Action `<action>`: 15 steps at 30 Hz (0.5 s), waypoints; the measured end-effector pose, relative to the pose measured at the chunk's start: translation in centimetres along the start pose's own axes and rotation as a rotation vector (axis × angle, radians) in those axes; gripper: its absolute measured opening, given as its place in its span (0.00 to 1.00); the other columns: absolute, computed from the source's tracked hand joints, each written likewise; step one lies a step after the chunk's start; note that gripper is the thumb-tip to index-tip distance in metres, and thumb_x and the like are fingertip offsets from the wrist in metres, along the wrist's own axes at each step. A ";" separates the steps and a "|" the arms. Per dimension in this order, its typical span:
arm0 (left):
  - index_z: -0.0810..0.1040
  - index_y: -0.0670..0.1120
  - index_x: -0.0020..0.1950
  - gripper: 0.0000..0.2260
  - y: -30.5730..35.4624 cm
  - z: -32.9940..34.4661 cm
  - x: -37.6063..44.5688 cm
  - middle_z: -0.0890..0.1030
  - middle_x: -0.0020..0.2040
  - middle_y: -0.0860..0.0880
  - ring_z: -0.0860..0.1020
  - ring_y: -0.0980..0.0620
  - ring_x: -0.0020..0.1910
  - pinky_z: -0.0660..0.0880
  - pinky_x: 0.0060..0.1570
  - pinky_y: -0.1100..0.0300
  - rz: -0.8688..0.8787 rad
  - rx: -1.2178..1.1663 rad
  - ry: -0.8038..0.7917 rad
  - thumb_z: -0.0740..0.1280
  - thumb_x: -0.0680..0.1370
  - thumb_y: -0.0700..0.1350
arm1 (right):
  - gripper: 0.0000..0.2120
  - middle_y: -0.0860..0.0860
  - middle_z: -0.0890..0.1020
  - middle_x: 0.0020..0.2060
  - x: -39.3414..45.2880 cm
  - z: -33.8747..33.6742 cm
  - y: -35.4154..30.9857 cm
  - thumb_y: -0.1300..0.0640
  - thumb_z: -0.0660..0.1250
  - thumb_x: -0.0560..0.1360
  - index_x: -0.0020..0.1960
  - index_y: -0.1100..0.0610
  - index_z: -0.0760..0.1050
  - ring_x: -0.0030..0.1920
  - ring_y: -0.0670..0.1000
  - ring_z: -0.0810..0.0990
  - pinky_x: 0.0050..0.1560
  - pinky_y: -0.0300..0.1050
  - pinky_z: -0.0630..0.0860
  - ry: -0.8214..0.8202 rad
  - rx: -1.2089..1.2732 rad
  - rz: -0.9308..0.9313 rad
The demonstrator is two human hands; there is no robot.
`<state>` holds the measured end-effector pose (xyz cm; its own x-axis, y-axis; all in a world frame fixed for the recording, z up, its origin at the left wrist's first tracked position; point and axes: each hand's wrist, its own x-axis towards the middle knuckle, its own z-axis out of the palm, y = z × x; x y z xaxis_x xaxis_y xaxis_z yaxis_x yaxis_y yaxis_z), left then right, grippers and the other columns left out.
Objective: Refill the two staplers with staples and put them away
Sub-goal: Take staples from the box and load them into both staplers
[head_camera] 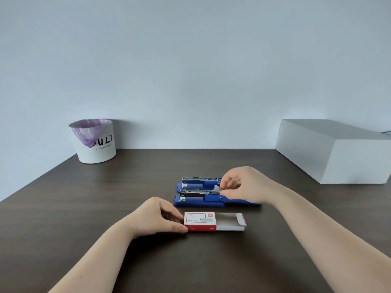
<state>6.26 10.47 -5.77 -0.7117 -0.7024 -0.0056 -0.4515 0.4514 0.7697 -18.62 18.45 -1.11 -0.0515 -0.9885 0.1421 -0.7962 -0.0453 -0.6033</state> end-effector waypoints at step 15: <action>0.84 0.49 0.46 0.05 -1.6 -1.3 2.4 0.85 0.42 0.52 0.80 0.56 0.42 0.73 0.42 0.69 -0.045 -0.148 0.471 0.70 0.74 0.41 | 0.09 0.47 0.83 0.51 3.4 2.0 0.1 0.56 0.64 0.77 0.54 0.55 0.79 0.48 0.45 0.79 0.46 0.29 0.70 -0.047 -0.161 -0.058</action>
<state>5.89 7.35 -6.18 -0.3575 -0.9072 0.2217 -0.3707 0.3557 0.8579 -17.70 14.78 -2.24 0.0230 -0.9907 0.1340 -0.8835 -0.0829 -0.4610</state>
